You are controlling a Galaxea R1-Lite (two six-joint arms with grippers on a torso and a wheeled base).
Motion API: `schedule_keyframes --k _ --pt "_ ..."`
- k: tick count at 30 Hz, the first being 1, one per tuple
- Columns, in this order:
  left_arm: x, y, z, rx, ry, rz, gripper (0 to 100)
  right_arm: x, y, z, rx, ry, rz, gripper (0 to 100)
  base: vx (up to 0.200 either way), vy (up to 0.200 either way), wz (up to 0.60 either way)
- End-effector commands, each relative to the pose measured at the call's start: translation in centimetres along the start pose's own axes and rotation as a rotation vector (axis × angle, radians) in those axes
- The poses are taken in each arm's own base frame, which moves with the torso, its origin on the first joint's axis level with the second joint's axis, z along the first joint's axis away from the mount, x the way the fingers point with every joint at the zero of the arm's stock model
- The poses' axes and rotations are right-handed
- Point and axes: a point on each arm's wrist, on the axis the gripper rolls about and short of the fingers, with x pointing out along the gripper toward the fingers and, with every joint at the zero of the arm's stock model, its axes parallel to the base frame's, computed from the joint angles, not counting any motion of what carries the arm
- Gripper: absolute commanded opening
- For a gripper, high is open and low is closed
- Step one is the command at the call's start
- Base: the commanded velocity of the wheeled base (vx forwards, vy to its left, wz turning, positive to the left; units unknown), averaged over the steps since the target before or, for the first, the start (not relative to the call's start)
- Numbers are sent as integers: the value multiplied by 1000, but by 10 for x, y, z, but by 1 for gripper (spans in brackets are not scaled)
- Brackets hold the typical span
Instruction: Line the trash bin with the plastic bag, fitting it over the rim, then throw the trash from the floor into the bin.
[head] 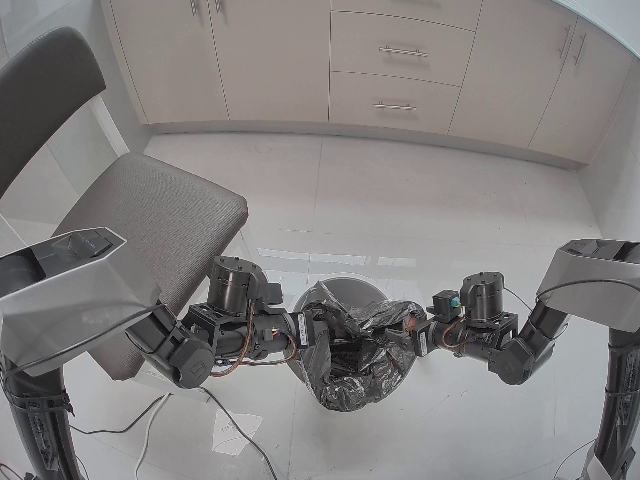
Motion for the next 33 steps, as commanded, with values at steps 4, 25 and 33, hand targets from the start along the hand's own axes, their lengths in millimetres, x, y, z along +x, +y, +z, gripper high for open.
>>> schedule_keyframes --k 4,25,33 --pt "-4 -1 4 1 -15 -1 0 13 21 16 -33 -17 45 100 0 0 0" --pt "-3 1 4 24 -10 9 0 47 10 42 -49 -91 -50 100 0 0 0" --pt "11 -3 1 194 -75 265 0 48 8 46 -66 -107 -55 100 0 0 0"
